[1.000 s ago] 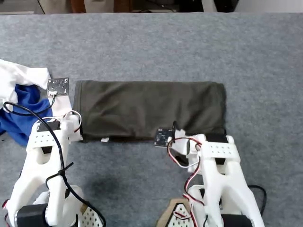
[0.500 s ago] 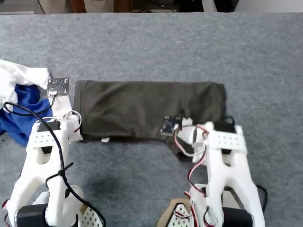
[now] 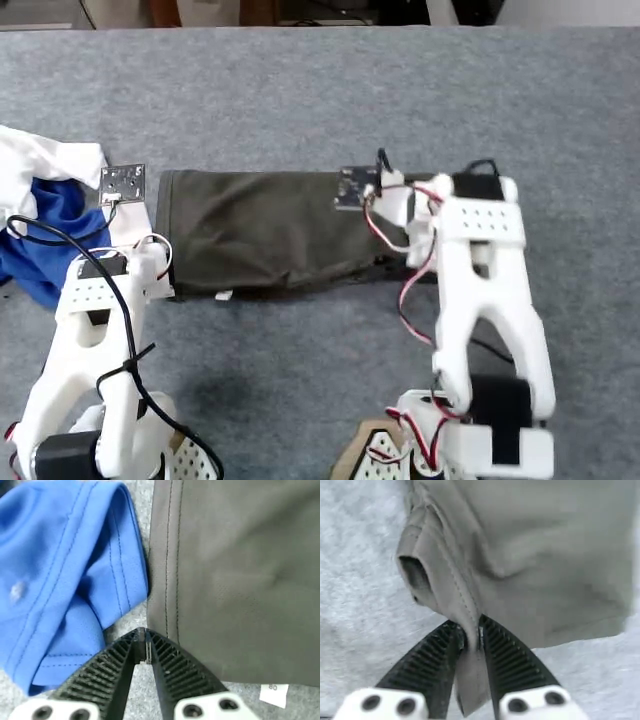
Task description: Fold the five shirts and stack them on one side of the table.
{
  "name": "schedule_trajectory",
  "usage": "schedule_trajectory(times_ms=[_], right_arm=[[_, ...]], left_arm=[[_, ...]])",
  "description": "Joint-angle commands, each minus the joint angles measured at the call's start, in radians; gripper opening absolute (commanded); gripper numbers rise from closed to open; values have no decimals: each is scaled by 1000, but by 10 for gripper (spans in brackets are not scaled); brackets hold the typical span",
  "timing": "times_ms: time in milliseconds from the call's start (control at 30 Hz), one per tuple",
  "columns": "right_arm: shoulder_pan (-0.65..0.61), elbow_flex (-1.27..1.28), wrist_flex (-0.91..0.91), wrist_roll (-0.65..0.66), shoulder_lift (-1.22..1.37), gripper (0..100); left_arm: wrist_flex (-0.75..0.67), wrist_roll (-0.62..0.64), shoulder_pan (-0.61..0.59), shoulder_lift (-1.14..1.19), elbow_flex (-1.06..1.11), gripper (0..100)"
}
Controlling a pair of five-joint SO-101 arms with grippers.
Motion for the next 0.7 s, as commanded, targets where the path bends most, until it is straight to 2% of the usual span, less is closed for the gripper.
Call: schedule_trajectory(times_ms=[0, 300, 500, 667], right_arm=[[-56, -116, 5, 2, 77, 4], [-96, -323, -48, 51, 364, 4], [-99, -433, -51, 52, 429, 14], [-93, -478, -54, -17, 427, 221]], left_arm=[[-12, 0, 6, -4, 2, 21], [-12, -2, 8, -4, 3, 21], [-12, -2, 8, -4, 5, 21], [-12, -3, 8, -4, 5, 22]])
